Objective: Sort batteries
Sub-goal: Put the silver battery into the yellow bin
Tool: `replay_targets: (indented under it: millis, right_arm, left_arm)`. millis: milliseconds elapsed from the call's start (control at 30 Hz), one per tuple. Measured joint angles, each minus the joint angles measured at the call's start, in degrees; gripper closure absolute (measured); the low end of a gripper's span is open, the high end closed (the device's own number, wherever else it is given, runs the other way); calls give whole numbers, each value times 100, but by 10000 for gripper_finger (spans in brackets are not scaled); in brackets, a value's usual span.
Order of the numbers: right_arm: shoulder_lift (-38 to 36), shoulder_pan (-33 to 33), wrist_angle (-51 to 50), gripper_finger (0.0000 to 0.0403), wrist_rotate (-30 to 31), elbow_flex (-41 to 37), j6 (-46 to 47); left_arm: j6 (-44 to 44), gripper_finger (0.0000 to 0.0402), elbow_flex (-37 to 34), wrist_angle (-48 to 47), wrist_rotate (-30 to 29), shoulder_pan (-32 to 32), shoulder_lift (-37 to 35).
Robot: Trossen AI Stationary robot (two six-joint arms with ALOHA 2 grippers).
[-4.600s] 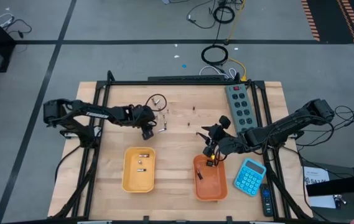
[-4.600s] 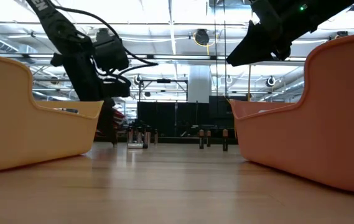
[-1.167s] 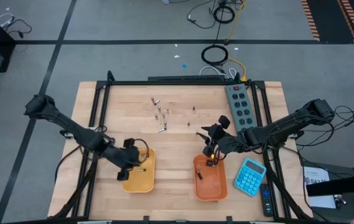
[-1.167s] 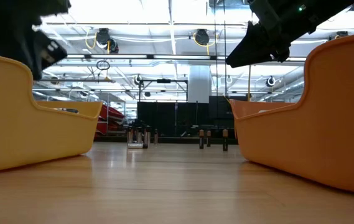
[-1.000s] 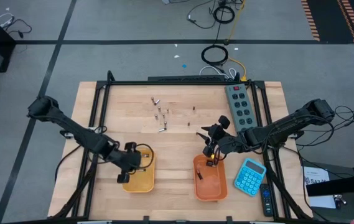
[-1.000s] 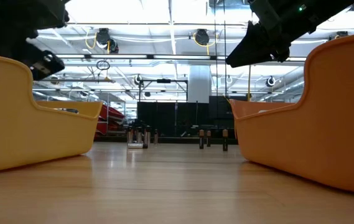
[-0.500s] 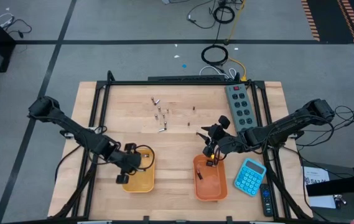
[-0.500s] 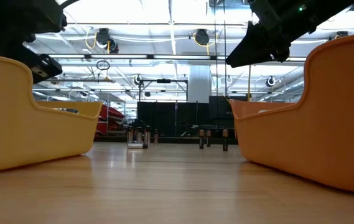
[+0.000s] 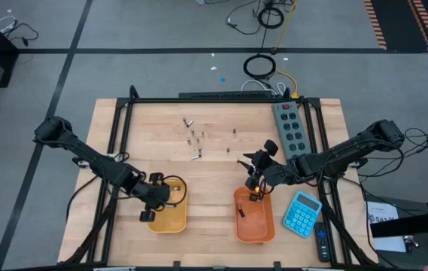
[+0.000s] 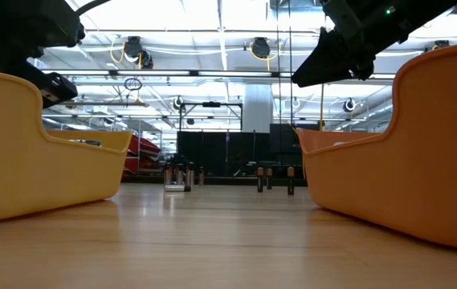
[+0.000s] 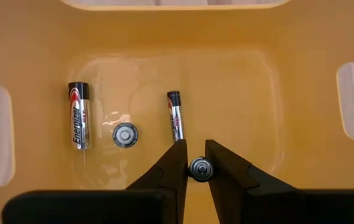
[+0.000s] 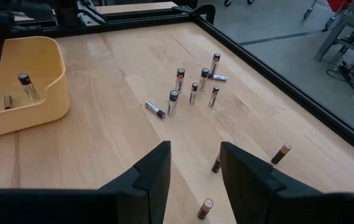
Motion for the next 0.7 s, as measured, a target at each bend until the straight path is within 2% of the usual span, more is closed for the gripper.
replay_targets:
  millis: [500, 700]
  right_arm:
    - [0, 0, 0, 273, 0, 0, 0]
    - [0, 0, 0, 273, -1, 0, 0]
  left_arm:
    - [-191, 334, 0, -181, -210, 0, 0]
    - [-408, 296, -2, -499, -352, 0, 0]
